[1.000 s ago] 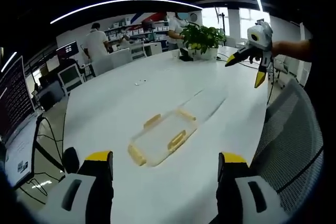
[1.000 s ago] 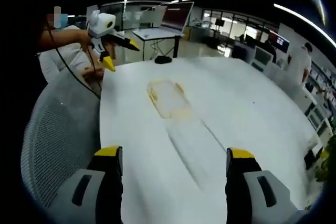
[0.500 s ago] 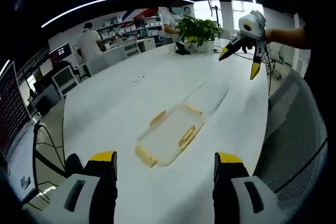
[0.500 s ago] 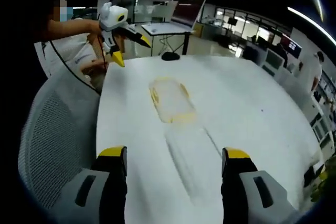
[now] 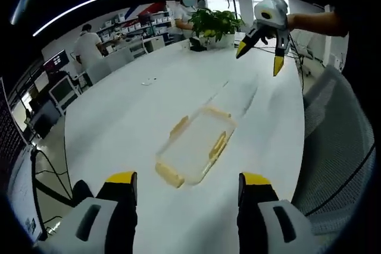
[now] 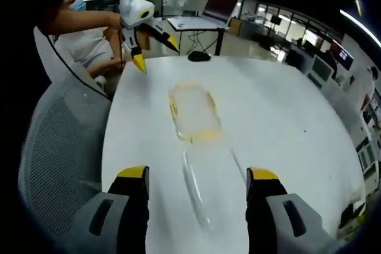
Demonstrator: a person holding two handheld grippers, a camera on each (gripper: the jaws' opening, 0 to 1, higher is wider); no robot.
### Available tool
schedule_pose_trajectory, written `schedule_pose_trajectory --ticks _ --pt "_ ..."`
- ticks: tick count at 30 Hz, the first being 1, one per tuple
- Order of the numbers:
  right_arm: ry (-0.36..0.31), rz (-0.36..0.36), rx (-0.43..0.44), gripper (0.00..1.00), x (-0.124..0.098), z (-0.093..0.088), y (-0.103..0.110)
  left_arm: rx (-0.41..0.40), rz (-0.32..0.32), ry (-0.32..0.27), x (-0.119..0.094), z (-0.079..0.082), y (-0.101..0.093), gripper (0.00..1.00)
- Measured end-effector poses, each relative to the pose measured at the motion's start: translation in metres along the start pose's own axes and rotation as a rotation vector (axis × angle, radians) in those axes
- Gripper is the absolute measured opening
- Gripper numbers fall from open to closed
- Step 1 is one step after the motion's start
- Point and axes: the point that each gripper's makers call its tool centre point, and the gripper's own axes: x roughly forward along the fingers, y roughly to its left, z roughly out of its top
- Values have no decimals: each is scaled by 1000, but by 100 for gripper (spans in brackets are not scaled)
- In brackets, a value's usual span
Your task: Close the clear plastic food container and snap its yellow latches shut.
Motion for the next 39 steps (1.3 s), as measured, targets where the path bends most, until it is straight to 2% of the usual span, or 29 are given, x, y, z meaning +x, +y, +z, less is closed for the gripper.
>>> schedule_pose_trajectory --ticks 17,26,39 --pt "48 70 -36 57 31 20 -5 95 -73 84 25 -15 20 58" --pt "66 91 -74 55 45 33 -8 134 -110 110 37 -19 22 56" --pt "129 141 -125 52 71 36 -11 206 -176 181 48 -31 24 51"
